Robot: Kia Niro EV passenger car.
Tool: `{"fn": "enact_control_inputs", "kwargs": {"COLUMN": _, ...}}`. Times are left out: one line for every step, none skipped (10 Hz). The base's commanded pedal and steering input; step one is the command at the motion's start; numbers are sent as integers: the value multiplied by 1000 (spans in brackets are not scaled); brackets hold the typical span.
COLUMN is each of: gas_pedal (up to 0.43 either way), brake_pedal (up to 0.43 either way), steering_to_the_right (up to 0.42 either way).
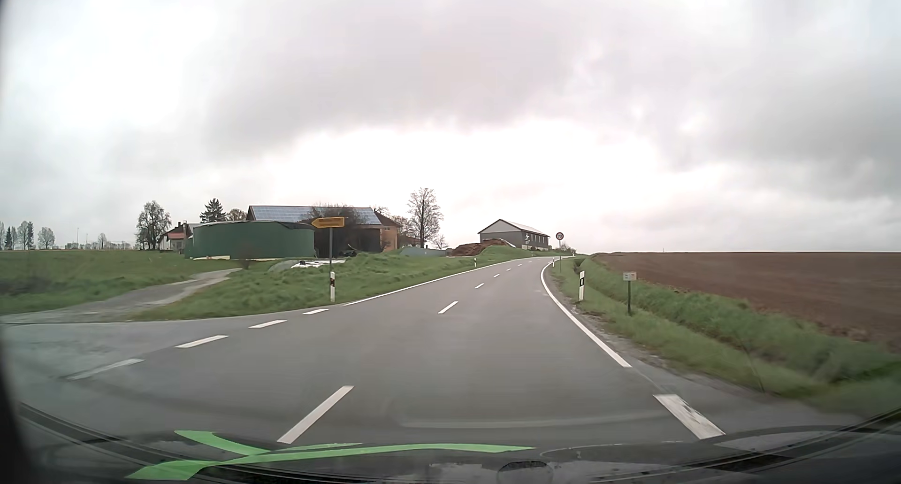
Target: Follow the waypoints while adhering to traffic rules and regulations
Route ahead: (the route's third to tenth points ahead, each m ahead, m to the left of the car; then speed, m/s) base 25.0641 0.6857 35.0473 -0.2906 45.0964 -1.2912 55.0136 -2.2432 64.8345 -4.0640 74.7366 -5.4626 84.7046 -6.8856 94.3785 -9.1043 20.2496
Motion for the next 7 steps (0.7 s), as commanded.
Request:
{"fn": "enact_control_inputs", "kwargs": {"gas_pedal": 240, "brake_pedal": 0, "steering_to_the_right": 14}}
{"fn": "enact_control_inputs", "kwargs": {"gas_pedal": 248, "brake_pedal": 0, "steering_to_the_right": 14}}
{"fn": "enact_control_inputs", "kwargs": {"gas_pedal": 260, "brake_pedal": 0, "steering_to_the_right": 14}}
{"fn": "enact_control_inputs", "kwargs": {"gas_pedal": 248, "brake_pedal": 0, "steering_to_the_right": 15}}
{"fn": "enact_control_inputs", "kwargs": {"gas_pedal": 240, "brake_pedal": 0, "steering_to_the_right": 15}}
{"fn": "enact_control_inputs", "kwargs": {"gas_pedal": 189, "brake_pedal": 0, "steering_to_the_right": 17}}
{"fn": "enact_control_inputs", "kwargs": {"gas_pedal": 177, "brake_pedal": 0, "steering_to_the_right": 18}}
